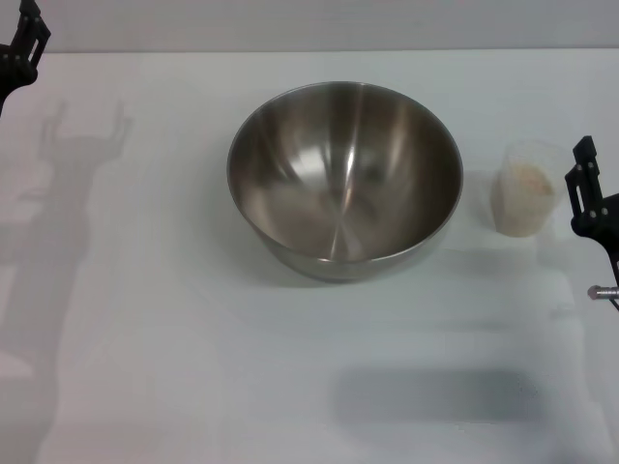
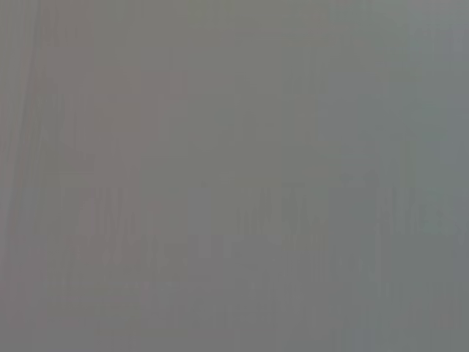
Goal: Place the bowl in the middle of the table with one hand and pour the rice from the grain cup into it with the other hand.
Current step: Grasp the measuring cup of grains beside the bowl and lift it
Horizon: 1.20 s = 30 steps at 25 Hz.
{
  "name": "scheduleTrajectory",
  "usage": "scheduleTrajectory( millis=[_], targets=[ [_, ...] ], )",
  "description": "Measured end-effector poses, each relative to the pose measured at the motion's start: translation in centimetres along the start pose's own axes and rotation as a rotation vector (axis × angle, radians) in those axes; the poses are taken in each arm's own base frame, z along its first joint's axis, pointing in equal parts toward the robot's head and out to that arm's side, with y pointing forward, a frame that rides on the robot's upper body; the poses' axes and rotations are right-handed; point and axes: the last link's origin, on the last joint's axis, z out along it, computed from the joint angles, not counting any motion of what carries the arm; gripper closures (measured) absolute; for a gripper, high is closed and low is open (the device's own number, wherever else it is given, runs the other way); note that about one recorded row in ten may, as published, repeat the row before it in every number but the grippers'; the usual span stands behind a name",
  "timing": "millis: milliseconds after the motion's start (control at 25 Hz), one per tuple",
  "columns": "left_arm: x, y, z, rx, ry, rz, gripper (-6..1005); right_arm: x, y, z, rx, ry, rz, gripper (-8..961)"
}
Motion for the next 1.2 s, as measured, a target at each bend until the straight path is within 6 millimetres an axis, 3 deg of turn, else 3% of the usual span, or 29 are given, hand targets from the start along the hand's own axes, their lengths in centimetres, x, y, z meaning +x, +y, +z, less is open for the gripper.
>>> scheduleTrajectory(
  millis=[440,1200],
  targets=[
    [-0.3,0.5,0.8,-0.020,-0.019,0.021,180,0.7,-0.3,-2.6,0.078,0.060,0.044,420],
    [-1.1,0.6,0.4,-0.029,-0.065,0.022,180,1.5,-1.0,-3.8,0.116,0.119,0.047,421]
  ],
)
